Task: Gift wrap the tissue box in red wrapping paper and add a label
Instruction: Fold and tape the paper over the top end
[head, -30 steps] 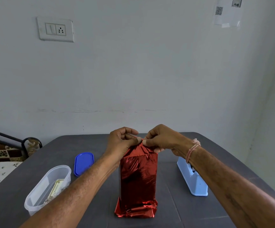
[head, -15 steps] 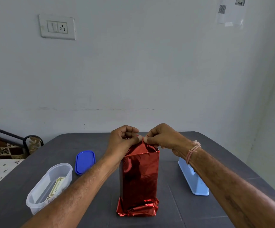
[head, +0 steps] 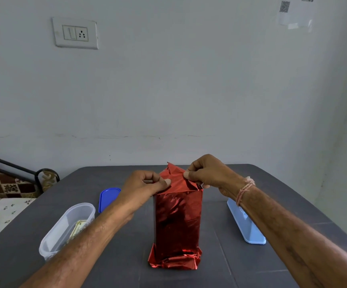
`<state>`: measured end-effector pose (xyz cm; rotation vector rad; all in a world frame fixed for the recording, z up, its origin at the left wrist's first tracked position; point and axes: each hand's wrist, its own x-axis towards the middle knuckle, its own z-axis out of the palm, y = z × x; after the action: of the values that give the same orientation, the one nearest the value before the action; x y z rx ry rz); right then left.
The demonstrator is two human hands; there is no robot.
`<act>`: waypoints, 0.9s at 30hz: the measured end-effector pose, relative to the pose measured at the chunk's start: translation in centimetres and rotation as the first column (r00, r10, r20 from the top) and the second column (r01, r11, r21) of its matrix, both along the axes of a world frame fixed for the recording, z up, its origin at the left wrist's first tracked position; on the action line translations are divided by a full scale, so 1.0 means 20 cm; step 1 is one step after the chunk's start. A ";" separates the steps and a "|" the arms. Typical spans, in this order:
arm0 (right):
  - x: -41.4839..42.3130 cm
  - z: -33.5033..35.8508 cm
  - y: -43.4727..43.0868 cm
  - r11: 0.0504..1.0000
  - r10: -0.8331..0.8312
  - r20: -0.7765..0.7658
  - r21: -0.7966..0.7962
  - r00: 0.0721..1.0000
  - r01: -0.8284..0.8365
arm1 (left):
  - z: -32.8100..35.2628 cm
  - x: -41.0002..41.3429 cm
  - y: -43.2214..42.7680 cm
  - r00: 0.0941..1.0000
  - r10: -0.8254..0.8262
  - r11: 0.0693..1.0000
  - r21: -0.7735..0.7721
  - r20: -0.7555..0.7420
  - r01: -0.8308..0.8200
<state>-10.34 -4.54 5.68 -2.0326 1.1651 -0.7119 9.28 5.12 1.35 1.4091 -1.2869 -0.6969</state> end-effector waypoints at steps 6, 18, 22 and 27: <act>0.00 -0.03 0.01 0.992 -0.046 -0.029 -0.118 0.999 0.042 | -0.03 -0.02 -0.03 0.998 0.014 1.000 -0.021 -0.061 -0.015; 0.04 -0.07 0.04 0.938 -0.105 -0.144 -0.342 0.984 0.050 | -0.01 0.04 -0.08 0.960 -0.274 0.960 0.034 -0.061 0.277; 0.04 -0.07 0.05 0.932 -0.124 -0.157 -0.358 0.980 0.061 | -0.02 0.05 -0.10 0.945 -0.322 0.944 0.058 -0.056 0.325; 0.05 -0.09 0.05 0.931 -0.153 -0.142 -0.352 0.978 0.094 | -0.04 0.03 -0.16 0.971 -0.221 0.972 0.067 -0.093 0.227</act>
<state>-9.42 -3.47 3.94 -2.3620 1.3514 -0.8716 9.95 2.00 0.54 1.2922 -1.3767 -0.9589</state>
